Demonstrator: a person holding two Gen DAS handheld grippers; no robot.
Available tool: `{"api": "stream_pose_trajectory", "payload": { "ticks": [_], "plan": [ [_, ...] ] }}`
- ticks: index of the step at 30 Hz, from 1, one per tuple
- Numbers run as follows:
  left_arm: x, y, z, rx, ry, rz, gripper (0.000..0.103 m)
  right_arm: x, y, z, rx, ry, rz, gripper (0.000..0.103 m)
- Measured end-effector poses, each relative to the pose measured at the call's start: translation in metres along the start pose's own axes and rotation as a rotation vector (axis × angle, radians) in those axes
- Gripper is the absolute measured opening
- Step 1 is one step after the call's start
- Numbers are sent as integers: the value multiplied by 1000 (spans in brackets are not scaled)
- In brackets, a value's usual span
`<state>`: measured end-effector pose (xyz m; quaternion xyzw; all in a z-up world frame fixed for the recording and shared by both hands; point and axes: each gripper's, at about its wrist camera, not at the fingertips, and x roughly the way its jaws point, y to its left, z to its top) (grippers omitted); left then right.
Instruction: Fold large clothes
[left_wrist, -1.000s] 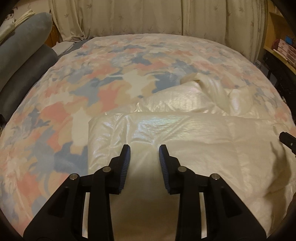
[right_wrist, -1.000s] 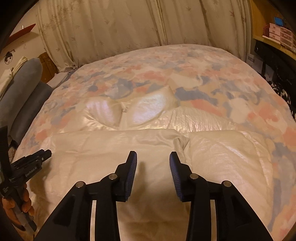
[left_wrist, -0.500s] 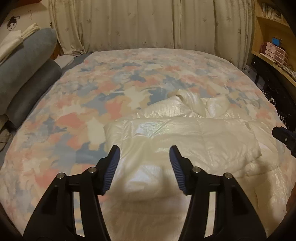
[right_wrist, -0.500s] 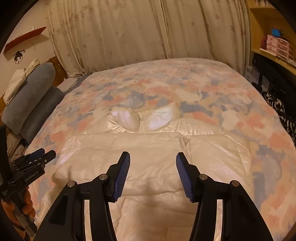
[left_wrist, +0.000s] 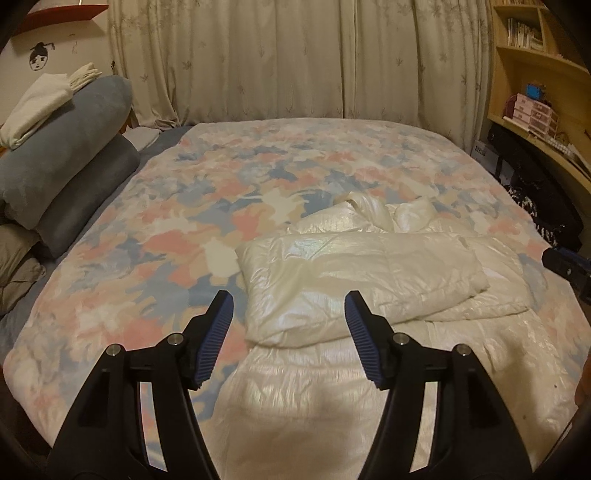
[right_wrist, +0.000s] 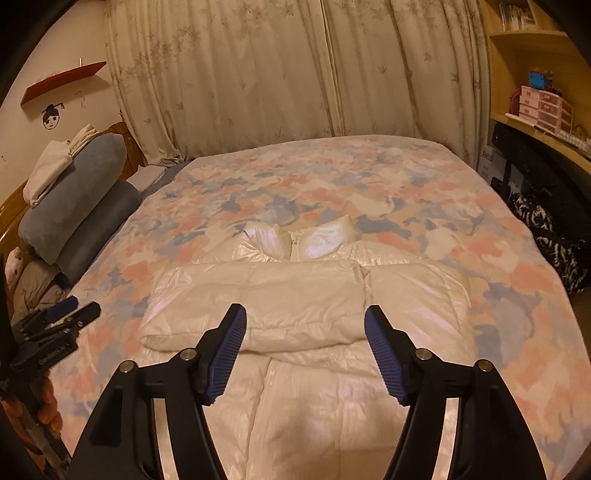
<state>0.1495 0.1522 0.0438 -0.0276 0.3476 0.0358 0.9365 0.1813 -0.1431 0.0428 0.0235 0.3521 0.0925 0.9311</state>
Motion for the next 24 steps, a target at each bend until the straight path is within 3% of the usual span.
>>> {"api": "stream_pose_trajectory", "payload": {
  "ticks": [6,16,24],
  "plan": [
    [-41,16,-18,-3,-25,-4,64,-58,3,-30,-40,-52,-32,79],
    [-87,45,-67,-13,-18,-6,68,-156,4,-99,-140,-138,-130,84],
    [-86,79,-137,-23,115,-32,69,-193,-40,-180,-105,-38,-115,86]
  ]
}}
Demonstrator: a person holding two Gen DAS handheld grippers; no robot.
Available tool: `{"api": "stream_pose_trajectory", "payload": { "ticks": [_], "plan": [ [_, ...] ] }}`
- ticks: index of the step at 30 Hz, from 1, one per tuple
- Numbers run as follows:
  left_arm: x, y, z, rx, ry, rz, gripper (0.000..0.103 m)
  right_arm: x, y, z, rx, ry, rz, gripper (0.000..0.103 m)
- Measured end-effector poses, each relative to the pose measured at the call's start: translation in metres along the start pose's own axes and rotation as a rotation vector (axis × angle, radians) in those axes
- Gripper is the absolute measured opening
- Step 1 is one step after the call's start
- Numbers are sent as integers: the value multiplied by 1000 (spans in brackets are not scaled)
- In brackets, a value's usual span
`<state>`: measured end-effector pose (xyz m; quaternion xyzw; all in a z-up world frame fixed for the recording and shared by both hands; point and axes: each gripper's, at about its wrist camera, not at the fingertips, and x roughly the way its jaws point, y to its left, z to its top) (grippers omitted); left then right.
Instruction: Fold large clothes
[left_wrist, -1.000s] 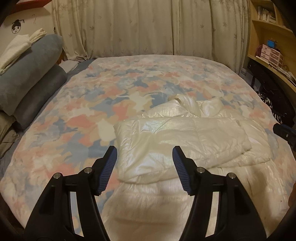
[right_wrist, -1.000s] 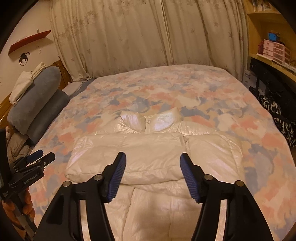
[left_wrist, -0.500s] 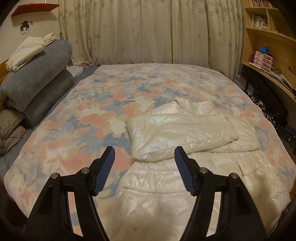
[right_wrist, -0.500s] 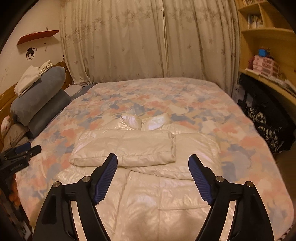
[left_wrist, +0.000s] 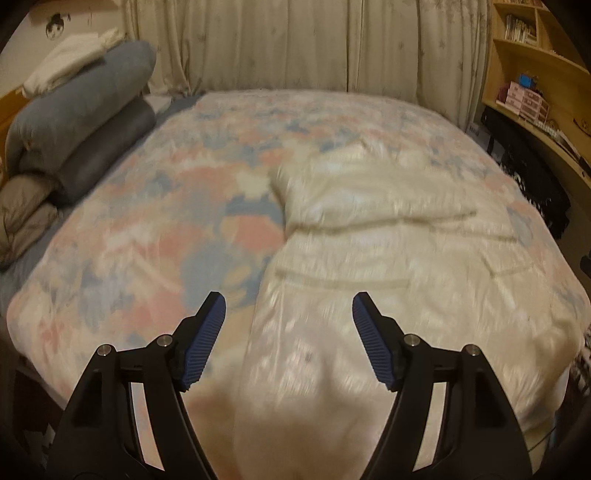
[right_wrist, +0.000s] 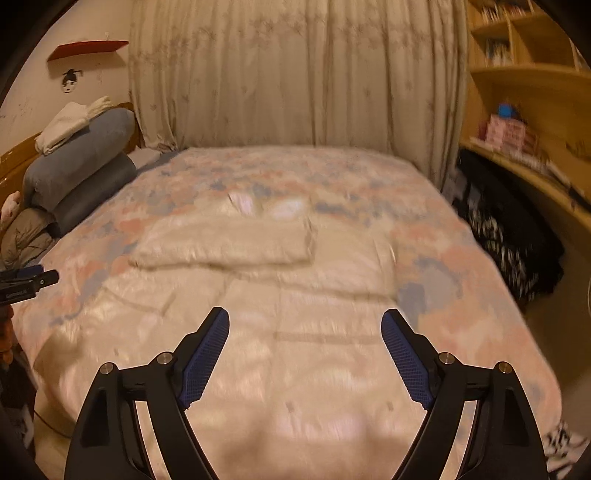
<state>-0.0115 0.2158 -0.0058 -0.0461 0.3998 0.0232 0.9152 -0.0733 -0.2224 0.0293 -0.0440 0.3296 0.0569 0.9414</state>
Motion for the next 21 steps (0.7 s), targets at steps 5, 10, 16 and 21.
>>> {"api": "stream_pose_trajectory", "payload": {
  "ticks": [5,10,16,21],
  "plan": [
    [15,27,-38,-32,86,-10,69,-4,-51,-63,50,119,-52,86],
    [27,49,-62,-104,156,-76,69,-5,-108,-111,190,218,-88,86],
    [45,53,-80,-141,220,-177,69,0,-154,-139,330,252,-119,86],
    [61,48,-91,-153,255,-229,69,21,-174,-161,422,289,-92,86]
  ]
}}
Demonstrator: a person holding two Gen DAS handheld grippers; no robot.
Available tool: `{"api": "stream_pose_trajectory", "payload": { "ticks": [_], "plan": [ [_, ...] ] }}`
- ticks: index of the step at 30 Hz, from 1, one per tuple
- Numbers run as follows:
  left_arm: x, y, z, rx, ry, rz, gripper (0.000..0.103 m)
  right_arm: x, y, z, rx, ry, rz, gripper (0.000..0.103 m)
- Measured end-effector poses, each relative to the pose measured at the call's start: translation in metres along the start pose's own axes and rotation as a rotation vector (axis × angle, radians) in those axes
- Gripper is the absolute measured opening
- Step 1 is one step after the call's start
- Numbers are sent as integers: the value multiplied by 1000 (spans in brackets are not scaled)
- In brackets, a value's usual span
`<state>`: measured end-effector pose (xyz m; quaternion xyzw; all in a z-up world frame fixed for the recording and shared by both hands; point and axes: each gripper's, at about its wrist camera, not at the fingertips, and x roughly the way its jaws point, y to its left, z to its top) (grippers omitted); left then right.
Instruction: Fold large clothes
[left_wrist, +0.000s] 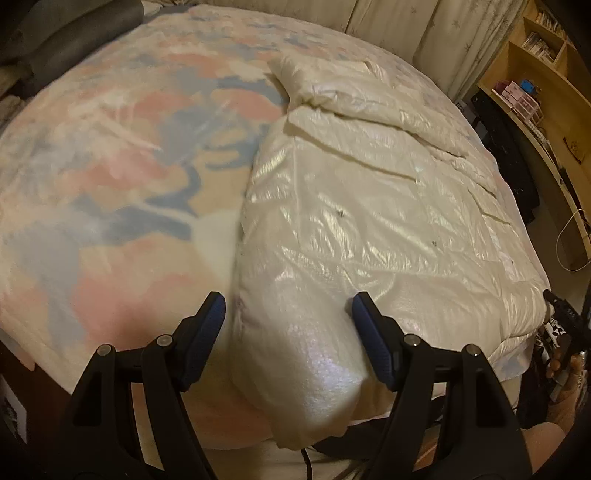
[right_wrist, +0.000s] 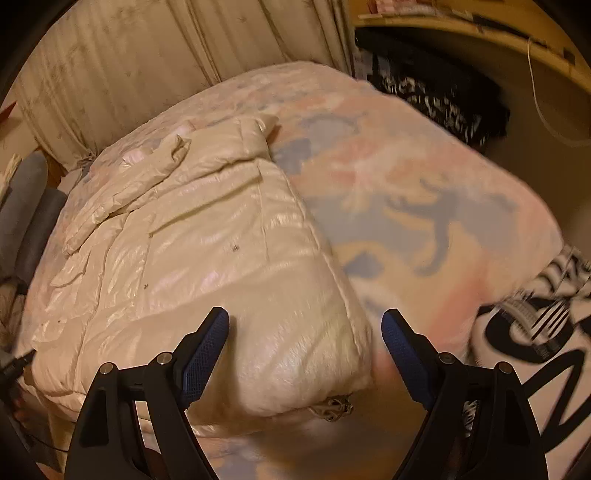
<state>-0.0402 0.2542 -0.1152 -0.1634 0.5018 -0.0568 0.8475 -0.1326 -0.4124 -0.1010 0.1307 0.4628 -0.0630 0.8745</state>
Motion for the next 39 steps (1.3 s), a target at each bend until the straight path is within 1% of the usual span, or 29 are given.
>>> {"api": "stream_pose_trajectory", "payload": {
  "ticks": [3,7,8,9,10,12,15,16,17,18,19,20,22,23,26,30,33,36,39],
  "plan": [
    [8,4,-3,-31,0,-22,73,21,0,-3,29,30,35,86],
    [15,7,-5,-65,-8,-44,78,37,-5,-12,78,27,84,85],
    [16,7,-6,-70,-11,-46,79,40,-5,-14,89,23,96,83],
    [17,6,-6,-73,-12,-44,79,42,-2,-15,93,19,106,78],
    [17,5,-6,-77,-14,-42,79,43,0,-15,97,18,117,74],
    [19,5,-7,-88,-18,-41,79,46,6,-16,98,17,139,61],
    [20,1,-8,-105,-24,-40,77,46,11,-16,107,13,166,48],
    [20,1,-8,-111,-26,-42,70,44,13,-16,110,12,170,45],
    [21,-1,-9,-122,-25,-58,58,45,16,-16,112,10,180,38],
    [21,-1,-9,-133,-22,-72,51,43,17,-15,112,10,191,32],
    [21,-3,-8,-151,-22,-82,41,43,19,-14,112,11,198,31],
    [20,-5,-9,-160,-28,-82,31,42,25,-12,106,7,187,28],
    [16,-10,-8,-167,-44,-60,21,39,33,-9,84,-1,163,25],
    [12,-14,-7,-174,-56,-37,16,37,36,-7,76,-6,153,22],
    [-1,-21,-5,-188,-83,-2,10,24,46,1,60,-39,136,18],
    [-25,-23,-4,-230,-116,-3,8,-6,52,12,73,-96,162,16],
    [-44,-23,-5,-249,-119,-4,8,-30,62,18,69,-133,182,16],
    [-69,-23,-9,-248,-122,-27,8,-52,71,22,62,-158,192,16],
    [-97,-23,-13,-252,-127,-56,8,-75,71,25,70,-173,209,16]
  ]
}}
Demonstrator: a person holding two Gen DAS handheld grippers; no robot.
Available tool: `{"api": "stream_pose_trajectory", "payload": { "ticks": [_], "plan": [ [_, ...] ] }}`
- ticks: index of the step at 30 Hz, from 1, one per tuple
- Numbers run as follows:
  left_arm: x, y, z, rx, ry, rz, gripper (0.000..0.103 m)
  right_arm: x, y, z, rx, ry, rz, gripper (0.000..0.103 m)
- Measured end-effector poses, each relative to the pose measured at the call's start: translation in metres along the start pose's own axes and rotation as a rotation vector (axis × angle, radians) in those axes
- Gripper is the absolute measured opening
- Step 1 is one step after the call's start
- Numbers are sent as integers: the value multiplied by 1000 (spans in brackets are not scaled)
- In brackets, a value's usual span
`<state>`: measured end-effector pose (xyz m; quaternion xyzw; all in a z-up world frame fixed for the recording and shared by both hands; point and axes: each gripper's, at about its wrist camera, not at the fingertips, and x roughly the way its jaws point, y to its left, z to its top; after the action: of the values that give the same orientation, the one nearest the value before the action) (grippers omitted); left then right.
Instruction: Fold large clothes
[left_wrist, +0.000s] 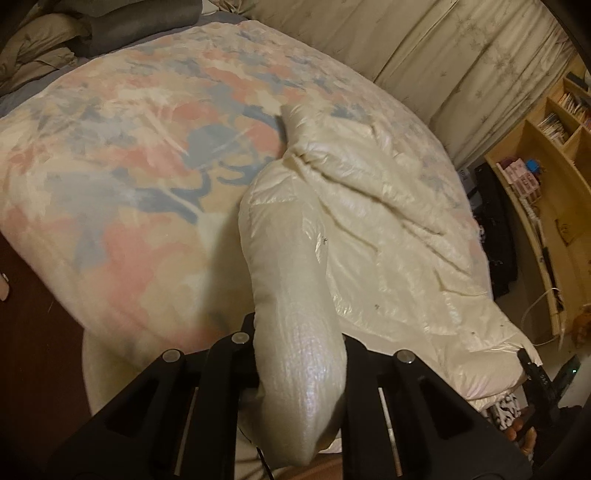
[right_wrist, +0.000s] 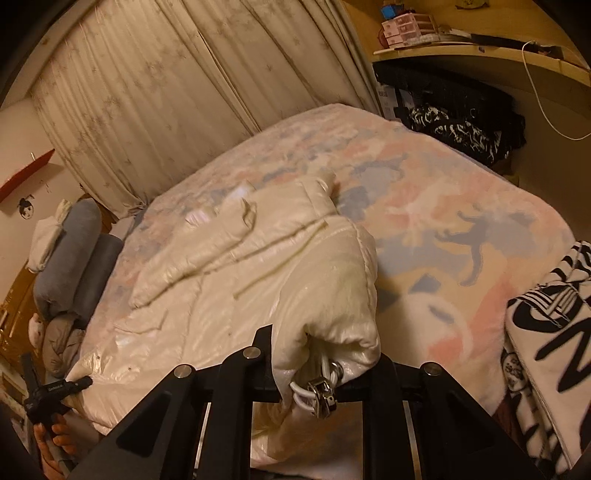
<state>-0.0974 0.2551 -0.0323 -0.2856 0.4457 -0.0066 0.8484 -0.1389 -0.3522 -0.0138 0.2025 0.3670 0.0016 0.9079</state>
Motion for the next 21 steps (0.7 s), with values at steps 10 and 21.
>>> {"api": "stream_pose_trajectory", "payload": {
  "ticks": [10,21],
  "plan": [
    [-51,-14,29,-92,-42,-102,8,-41,20,40,23,-82,57,16],
    [11,-53,144,-163,-83,-111,8,32,35,152,152,-164,97,16]
  ]
}}
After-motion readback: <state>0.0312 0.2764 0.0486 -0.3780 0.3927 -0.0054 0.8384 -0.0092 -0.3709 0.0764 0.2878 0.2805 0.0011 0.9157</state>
